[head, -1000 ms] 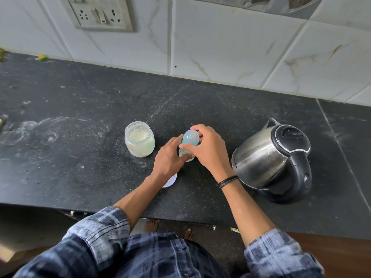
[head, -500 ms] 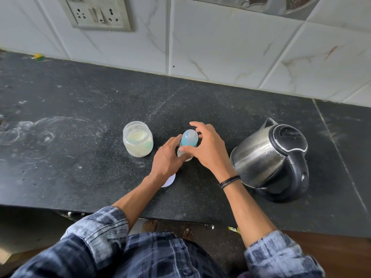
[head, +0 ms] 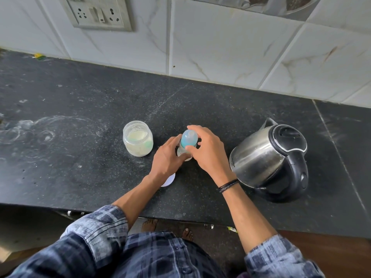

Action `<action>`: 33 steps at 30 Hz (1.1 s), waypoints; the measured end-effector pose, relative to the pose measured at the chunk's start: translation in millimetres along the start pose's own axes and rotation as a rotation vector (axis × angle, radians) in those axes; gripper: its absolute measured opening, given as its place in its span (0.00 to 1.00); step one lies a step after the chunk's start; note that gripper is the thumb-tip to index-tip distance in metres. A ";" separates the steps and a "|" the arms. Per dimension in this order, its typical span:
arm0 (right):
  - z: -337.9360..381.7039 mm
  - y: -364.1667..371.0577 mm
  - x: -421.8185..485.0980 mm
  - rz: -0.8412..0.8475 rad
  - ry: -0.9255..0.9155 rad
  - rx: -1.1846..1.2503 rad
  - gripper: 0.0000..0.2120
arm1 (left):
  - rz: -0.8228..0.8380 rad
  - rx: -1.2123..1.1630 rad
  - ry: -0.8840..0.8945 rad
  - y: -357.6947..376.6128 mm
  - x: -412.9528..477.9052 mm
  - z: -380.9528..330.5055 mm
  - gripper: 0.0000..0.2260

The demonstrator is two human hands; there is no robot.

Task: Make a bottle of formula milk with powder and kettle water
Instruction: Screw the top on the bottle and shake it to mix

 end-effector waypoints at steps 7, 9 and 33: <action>-0.4 -1.3 0.1 -0.035 0.011 -0.002 0.36 | 0.000 0.010 0.014 0.4 0.5 -0.5 0.26; 0.0 0.9 -1.7 -0.027 -0.006 0.031 0.35 | -0.002 0.007 0.017 0.2 0.2 -1.1 0.25; -0.9 3.6 -3.8 -0.018 0.025 0.064 0.32 | -0.004 0.006 0.024 0.4 0.2 -0.6 0.24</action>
Point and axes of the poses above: each hand's wrist, its own x-axis towards the middle knuckle, its own y-axis out of the palm, z = x × y, the point moved 7 cm from there along x, towards the middle knuckle, and after that the axes turned 12 degrees about z, right-handed, at the moved point
